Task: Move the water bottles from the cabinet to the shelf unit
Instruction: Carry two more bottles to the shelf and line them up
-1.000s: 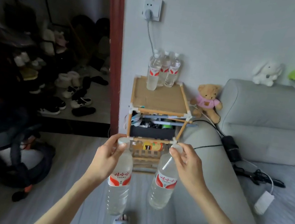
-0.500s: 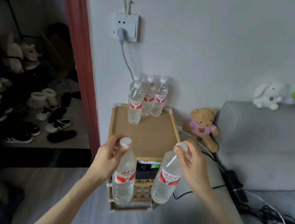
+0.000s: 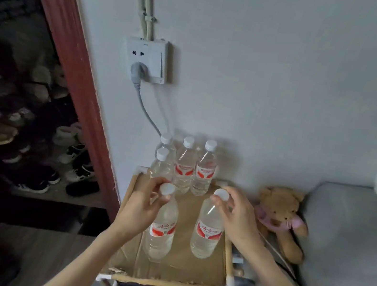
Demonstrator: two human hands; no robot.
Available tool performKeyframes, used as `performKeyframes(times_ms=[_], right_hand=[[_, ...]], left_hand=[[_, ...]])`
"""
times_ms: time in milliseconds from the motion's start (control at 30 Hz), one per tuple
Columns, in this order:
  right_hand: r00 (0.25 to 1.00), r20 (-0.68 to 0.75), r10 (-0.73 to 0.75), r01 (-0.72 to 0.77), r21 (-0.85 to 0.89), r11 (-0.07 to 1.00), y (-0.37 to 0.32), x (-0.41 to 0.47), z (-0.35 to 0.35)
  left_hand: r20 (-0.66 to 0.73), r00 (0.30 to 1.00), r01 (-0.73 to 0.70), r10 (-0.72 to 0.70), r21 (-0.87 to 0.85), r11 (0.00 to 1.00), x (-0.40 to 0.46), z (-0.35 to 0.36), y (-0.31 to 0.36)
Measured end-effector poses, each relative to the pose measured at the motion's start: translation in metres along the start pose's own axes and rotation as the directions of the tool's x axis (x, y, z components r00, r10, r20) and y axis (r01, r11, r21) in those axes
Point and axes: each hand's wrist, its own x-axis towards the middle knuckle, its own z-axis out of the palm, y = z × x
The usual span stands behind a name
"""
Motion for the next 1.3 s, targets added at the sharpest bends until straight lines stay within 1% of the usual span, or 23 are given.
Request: performKeyframes(times_ms=[200,300,467,533,700,767,867,967,1067,1167,1267,1300], right_hand=[[0.996,0.079,-0.05,0.051,-0.005,0.999,0.025,0.052,-0.001],[0.993,0.101,-0.058,0.06,-0.015,0.998,0.032,0.068,0.004],[0.998,0.061,-0.003,0.002,0.016,1.0,0.039,0.087,0.01],[0.997,0.074,0.004,-0.006,0.03,1.0,0.039,0.092,0.013],[0.991,0.13,0.042,-0.049,0.052,0.997,0.041,0.1,0.015],[0.986,0.16,0.047,-0.056,0.054,0.997,0.041,0.099,0.01],[0.963,0.269,0.037,-0.057,0.065,0.996,0.04,0.096,0.0],[0.936,0.352,0.015,-0.025,0.023,0.999,0.038,0.097,-0.005],[0.933,0.357,0.037,-0.025,-0.038,0.999,0.036,0.1,-0.008],[0.951,0.295,0.094,-0.06,-0.125,0.99,0.033,0.104,-0.009],[0.973,0.207,0.101,-0.023,-0.348,0.937,0.026,0.107,-0.01],[0.976,0.196,0.095,-0.012,-0.387,0.922,0.025,0.108,-0.009]], left_hand=[[-0.003,0.999,-0.033,0.033,0.015,0.999,0.05,0.018,0.013],[0.03,0.999,-0.045,0.044,0.045,0.998,0.072,0.024,0.016],[0.081,0.995,-0.066,0.055,0.149,0.987,0.097,0.028,0.021],[0.117,0.992,-0.068,0.051,0.149,0.986,0.106,0.028,0.018],[0.211,0.977,-0.09,0.038,0.246,0.965,0.122,0.026,0.013],[0.242,0.968,-0.128,0.061,0.272,0.954,0.127,0.024,0.014],[0.293,0.94,-0.263,0.174,0.298,0.917,0.132,0.022,0.016],[0.355,0.903,-0.363,0.24,0.336,0.869,0.135,0.019,0.017],[0.382,0.889,-0.398,0.255,0.366,0.841,0.139,0.016,0.017],[0.398,0.885,-0.392,0.243,0.351,0.85,0.142,0.017,0.02],[0.383,0.892,-0.385,0.239,0.369,0.846,0.141,0.021,0.024],[0.362,0.903,-0.375,0.233,0.396,0.838,0.14,0.022,0.025]])
